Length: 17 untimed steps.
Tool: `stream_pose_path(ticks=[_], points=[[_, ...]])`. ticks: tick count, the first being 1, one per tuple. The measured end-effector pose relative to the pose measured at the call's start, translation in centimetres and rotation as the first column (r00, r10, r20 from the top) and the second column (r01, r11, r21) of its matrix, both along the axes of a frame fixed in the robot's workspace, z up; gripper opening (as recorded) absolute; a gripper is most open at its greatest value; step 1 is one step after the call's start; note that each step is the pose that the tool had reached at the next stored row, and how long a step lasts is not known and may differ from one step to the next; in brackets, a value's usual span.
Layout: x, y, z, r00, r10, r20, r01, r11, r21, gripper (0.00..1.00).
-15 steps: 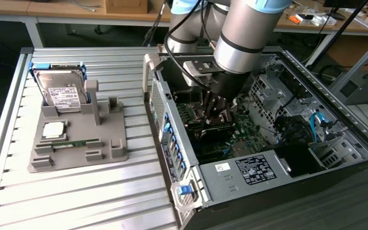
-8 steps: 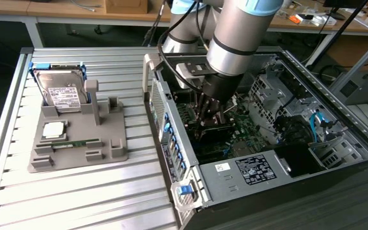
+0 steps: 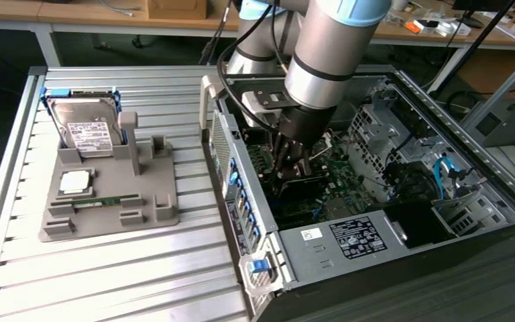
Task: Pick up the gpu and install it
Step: 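Press down on the gpu until it lock into place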
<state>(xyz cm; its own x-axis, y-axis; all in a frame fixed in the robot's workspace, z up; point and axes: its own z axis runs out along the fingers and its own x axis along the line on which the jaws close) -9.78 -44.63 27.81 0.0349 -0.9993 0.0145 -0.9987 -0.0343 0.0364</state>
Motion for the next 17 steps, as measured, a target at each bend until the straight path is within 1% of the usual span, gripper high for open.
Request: stream_pose_path(ticks=[4,10,14,17], points=[[-0.20,-0.04,-0.15,1.0000,0.000,0.0000,0.000,1.0000,0.0000,0.11],[-0.30,-0.28,-0.24,1.0000,0.001,0.0000,-0.001,1.0000,-0.0001,0.11],[-0.33,-0.49,-0.27,1.0000,0.005,0.0001,-0.005,1.0000,0.0000,0.11],[-0.36,-0.75,-0.29,1.0000,0.009,0.0001,-0.009,1.0000,0.0002,0.11]])
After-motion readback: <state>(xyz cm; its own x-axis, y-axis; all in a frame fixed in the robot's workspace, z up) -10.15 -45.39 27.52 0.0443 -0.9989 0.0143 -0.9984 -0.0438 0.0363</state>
